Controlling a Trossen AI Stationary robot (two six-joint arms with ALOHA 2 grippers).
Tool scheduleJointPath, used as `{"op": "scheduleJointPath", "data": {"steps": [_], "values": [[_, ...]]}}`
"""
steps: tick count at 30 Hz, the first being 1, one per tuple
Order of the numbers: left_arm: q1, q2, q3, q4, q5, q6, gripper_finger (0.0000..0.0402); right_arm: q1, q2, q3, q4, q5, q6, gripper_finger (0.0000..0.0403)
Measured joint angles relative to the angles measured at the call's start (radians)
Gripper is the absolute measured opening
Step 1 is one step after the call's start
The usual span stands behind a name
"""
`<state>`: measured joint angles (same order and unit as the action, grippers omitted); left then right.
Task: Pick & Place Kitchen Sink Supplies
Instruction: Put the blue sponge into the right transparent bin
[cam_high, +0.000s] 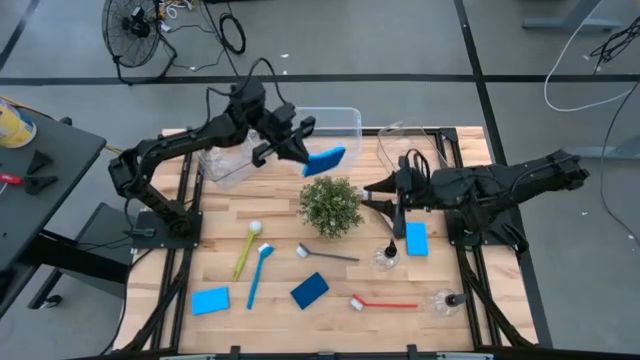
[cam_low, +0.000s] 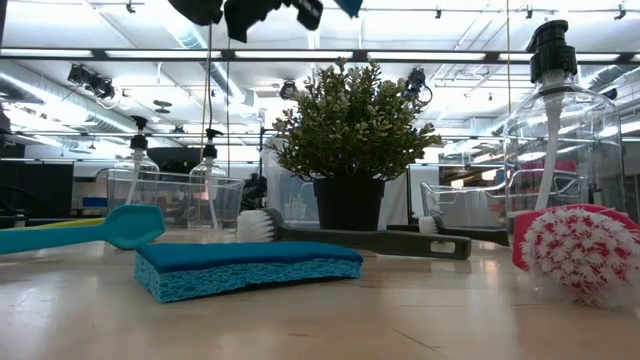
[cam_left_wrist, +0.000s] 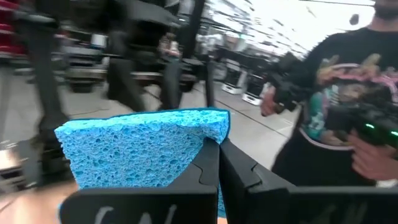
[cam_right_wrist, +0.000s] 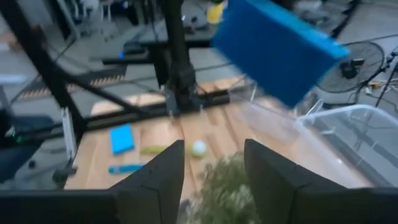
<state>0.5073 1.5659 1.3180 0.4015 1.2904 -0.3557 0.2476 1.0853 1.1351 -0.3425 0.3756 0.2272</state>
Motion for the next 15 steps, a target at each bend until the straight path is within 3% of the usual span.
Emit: {"op": "scheduleJointPath", "data": {"steps": [6, 15], "values": [[-0.063, 0.000, 0.000, -0.001, -0.009, 0.005, 0.0001, -0.065, 0.000, 0.000, 0.048, -0.022, -0.005, 0.0168], [-0.158, 0.000, 0.000, -0.001, -0.012, 0.011, 0.0001, -0.165, 0.000, 0.000, 0.062, -0.281, -0.024, 0.0182]]}}
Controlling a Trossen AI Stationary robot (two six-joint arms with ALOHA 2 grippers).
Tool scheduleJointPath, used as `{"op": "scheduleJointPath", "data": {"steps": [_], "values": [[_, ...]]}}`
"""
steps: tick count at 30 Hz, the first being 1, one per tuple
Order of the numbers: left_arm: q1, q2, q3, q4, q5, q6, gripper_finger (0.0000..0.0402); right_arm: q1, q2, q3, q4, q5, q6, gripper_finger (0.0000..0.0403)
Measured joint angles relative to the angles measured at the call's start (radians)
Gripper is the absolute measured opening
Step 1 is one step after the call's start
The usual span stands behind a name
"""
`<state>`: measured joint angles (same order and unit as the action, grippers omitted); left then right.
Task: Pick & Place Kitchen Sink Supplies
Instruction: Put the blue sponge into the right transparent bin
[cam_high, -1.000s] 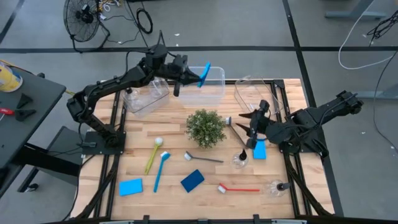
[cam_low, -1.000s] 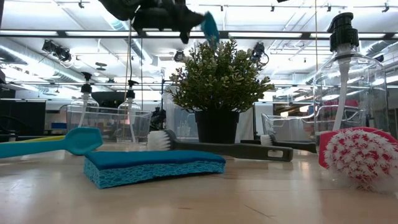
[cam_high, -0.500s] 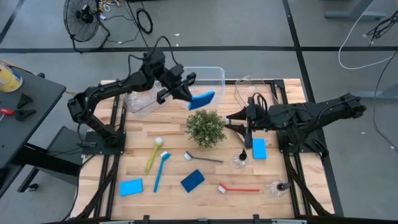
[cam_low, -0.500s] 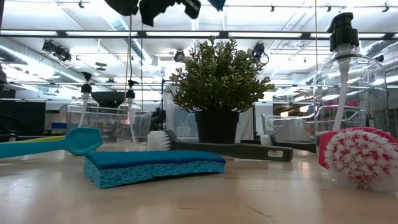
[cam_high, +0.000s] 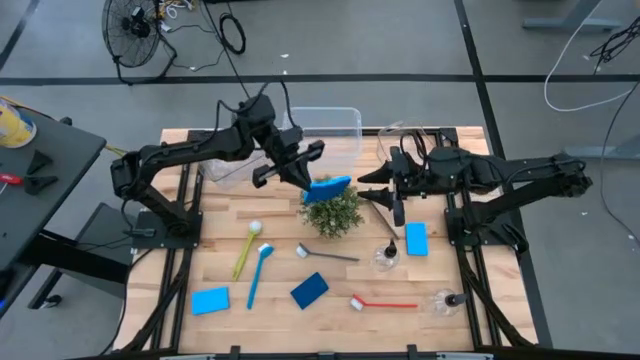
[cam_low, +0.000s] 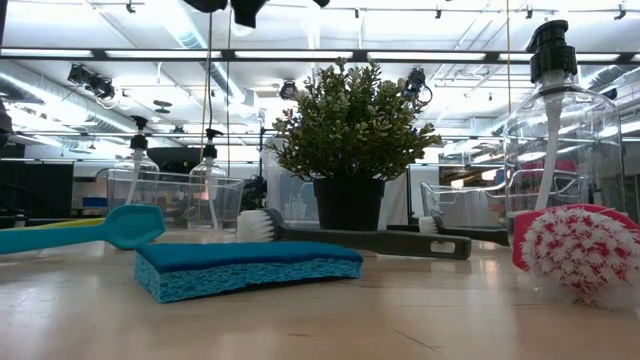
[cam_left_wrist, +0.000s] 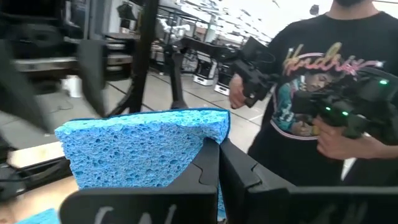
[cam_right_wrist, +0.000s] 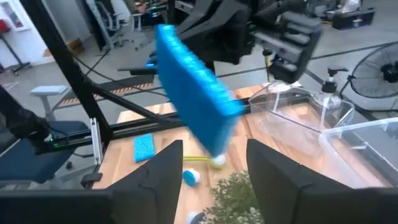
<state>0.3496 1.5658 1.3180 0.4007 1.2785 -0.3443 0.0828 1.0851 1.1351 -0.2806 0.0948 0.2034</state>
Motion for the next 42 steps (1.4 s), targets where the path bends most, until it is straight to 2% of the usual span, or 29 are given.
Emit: {"op": "scheduleJointPath", "data": {"steps": [8, 15, 27, 33, 42], "values": [[-0.063, 0.000, 0.000, 0.000, -0.035, 0.008, 0.0002, -0.063, 0.013, 0.001, 0.012, -0.192, -0.054, 0.0203], [-0.074, 0.000, 0.000, -0.002, -0.074, 0.042, 0.0002, -0.083, 0.099, 0.001, 0.101, -0.359, -0.056, 0.0206], [-0.074, 0.000, 0.000, -0.002, -0.074, 0.034, 0.0002, -0.083, 0.158, 0.001, 0.227, -0.422, -0.062, 0.0203], [-0.073, 0.000, 0.000, -0.002, -0.074, 0.040, 0.0002, -0.083, 0.158, 0.001, 0.228, -0.428, -0.056, 0.0165], [-0.072, 0.000, 0.000, -0.002, -0.095, 0.019, 0.0005, -0.083, 0.158, 0.001, 0.225, -0.430, -0.055, 0.0056]]}}
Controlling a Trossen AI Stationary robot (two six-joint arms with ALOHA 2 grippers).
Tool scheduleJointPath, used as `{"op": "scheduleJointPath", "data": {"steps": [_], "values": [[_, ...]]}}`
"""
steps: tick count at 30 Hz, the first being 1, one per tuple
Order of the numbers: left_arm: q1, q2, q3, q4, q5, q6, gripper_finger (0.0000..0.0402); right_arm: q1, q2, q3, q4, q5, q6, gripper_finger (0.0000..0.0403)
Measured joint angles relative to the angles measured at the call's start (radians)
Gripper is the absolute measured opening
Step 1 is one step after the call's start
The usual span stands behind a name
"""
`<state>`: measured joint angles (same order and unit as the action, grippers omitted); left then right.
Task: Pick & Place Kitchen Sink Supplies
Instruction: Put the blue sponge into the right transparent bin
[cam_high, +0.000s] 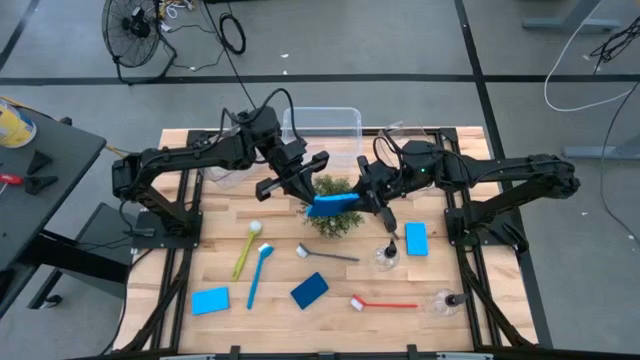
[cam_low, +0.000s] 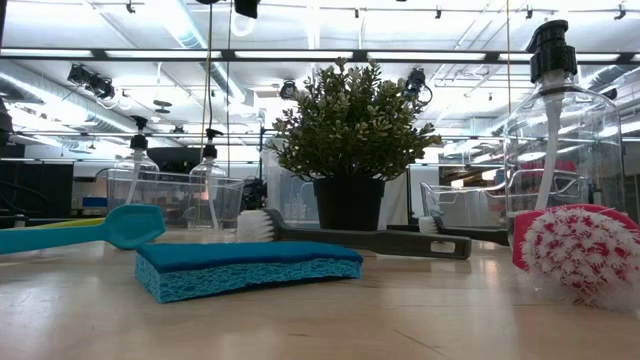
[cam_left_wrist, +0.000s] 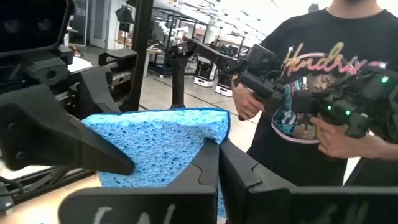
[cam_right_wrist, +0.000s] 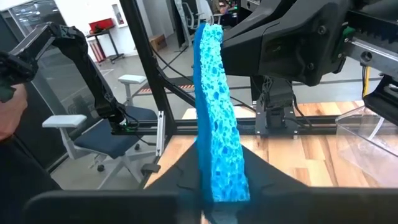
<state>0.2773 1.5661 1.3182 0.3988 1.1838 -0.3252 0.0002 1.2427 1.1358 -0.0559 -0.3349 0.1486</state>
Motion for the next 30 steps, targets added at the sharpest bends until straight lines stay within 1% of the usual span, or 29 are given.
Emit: {"op": "scheduleJointPath", "data": {"steps": [4, 7, 10, 16, 19, 21, 25, 30], "values": [[-0.001, -0.001, 0.000, -0.002, -0.030, -0.036, 0.0020, 0.000, -0.002, 0.000, -0.009, -0.006, 0.000, 0.0021], [-0.001, -0.001, 0.000, -0.003, -0.057, -0.048, 0.0045, 0.000, -0.003, 0.000, -0.016, -0.005, 0.000, 0.0013], [-0.001, -0.001, 0.000, -0.004, -0.084, -0.065, 0.0082, 0.000, -0.003, 0.000, -0.016, -0.004, 0.000, 0.0013], [0.015, -0.001, 0.000, -0.005, -0.116, -0.084, 0.0176, 0.000, -0.010, 0.000, -0.019, 0.006, 0.000, 0.0013], [0.040, -0.002, 0.001, -0.005, -0.128, -0.108, 0.0216, 0.000, -0.025, 0.000, -0.037, 0.043, 0.000, 0.0013], [0.061, -0.002, 0.014, -0.007, -0.137, -0.118, 0.0234, 0.000, -0.040, 0.000, -0.057, 0.066, 0.000, 0.0013], [0.102, -0.004, 0.042, 0.000, -0.139, -0.128, 0.0248, -0.006, -0.072, -0.001, -0.130, 0.094, -0.012, 0.0013], [0.153, -0.004, 0.052, -0.002, -0.127, -0.128, 0.0240, -0.019, -0.125, -0.001, -0.269, 0.182, -0.014, 0.0013]]}}
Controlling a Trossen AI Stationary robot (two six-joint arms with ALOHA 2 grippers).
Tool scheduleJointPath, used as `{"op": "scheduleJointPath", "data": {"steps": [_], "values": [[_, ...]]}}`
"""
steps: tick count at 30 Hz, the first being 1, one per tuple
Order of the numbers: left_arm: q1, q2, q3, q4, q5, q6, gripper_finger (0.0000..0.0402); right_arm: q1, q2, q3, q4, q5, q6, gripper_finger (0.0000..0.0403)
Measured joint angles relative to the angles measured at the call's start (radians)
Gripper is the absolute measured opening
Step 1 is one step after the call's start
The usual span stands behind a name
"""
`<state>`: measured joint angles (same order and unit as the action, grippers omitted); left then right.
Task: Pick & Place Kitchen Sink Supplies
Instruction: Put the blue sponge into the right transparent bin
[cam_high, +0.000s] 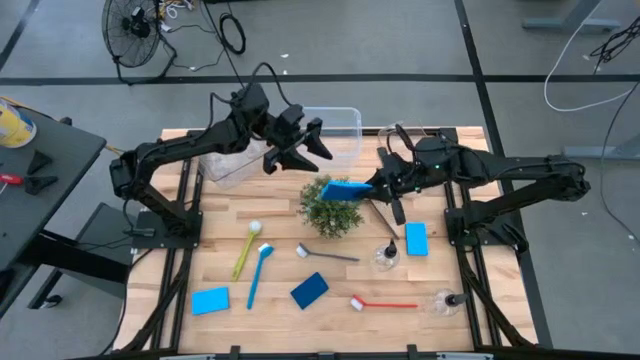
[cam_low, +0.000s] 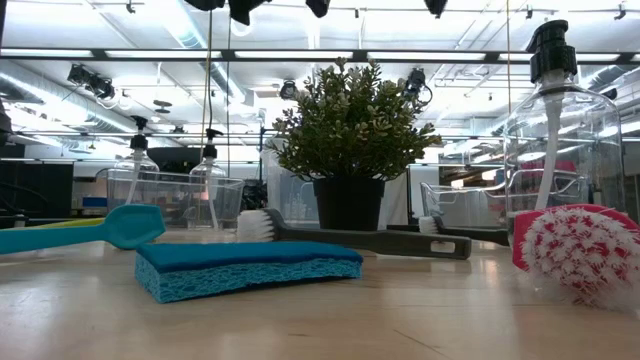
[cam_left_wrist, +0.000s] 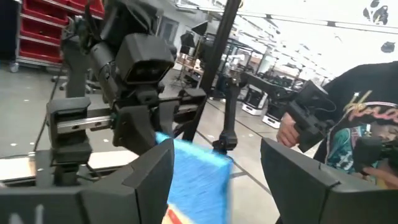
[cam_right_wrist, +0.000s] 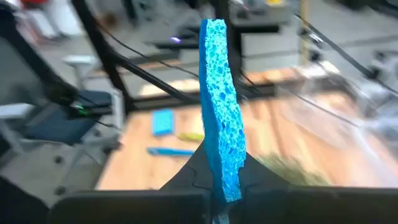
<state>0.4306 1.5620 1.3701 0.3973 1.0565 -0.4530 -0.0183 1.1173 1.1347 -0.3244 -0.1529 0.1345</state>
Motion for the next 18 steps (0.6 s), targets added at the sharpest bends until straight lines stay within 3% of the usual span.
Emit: {"op": "scheduleJointPath", "data": {"steps": [6, 18], "values": [[0.053, 0.000, 0.000, -0.004, -0.009, 0.001, 0.0226, -0.015, -0.060, 0.000, -0.189, 0.178, 0.017, 0.0013], [0.123, 0.000, 0.000, -0.014, -0.160, 0.000, 0.0200, -0.101, -0.097, 0.000, -0.525, 0.643, 0.228, 0.0013]]}}
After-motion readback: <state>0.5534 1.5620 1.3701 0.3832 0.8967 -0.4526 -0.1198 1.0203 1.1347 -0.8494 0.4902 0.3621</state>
